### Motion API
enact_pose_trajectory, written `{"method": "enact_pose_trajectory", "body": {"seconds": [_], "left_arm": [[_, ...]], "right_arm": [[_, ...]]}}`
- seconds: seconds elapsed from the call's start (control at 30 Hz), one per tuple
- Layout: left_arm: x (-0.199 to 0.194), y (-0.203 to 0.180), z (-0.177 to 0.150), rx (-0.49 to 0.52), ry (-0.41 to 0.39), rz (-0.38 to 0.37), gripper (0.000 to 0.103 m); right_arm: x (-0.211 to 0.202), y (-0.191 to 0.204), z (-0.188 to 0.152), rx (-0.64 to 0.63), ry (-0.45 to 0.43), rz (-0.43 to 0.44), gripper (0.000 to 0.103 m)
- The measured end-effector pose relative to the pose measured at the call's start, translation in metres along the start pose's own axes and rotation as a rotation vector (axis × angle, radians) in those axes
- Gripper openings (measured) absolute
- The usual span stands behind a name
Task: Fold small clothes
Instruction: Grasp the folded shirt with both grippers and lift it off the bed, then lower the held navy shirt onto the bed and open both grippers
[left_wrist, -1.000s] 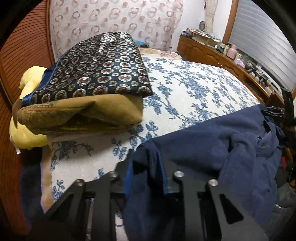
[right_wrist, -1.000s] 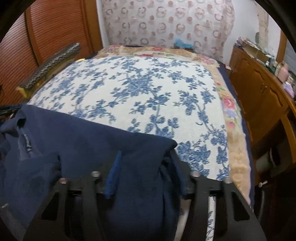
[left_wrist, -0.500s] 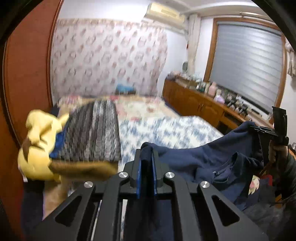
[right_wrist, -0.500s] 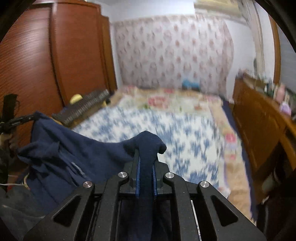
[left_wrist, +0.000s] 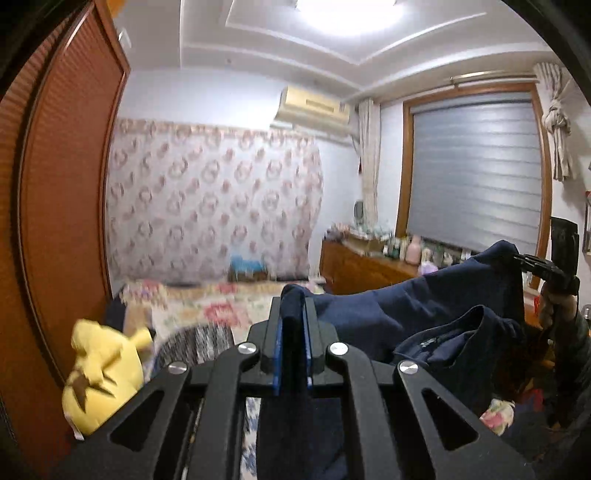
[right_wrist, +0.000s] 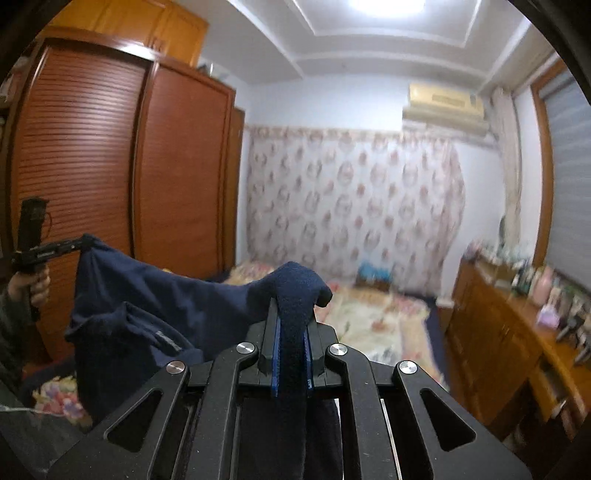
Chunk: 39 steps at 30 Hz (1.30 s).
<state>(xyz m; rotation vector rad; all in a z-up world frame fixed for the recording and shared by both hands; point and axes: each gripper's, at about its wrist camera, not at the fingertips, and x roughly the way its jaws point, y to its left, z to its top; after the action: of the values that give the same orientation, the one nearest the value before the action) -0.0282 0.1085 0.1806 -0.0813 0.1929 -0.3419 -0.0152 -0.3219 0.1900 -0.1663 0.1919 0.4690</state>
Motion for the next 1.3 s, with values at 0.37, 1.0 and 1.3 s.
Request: {"method": "enact_pose_trajectory", "body": {"seconds": [0.37,1.0,1.3], "left_arm": [[-0.024,0.005,0.037,0.046,-0.128,0.03,0.007],[0.0,0.003,0.04,0.075,-0.119,0.025,0.007],[0.147,0.049,-0.015,0.036,0.115,0.073,0.007]], "right_arm": [[-0.038,-0.008,0.044,-0.051,-0.084,-0.093,0.007],[-0.057,-0.021,0.04,-0.087,-0.093,-0.161,0.006],[0.065,-0.073,-0.024,-0.031,0.11,-0.136,0.006]]}}
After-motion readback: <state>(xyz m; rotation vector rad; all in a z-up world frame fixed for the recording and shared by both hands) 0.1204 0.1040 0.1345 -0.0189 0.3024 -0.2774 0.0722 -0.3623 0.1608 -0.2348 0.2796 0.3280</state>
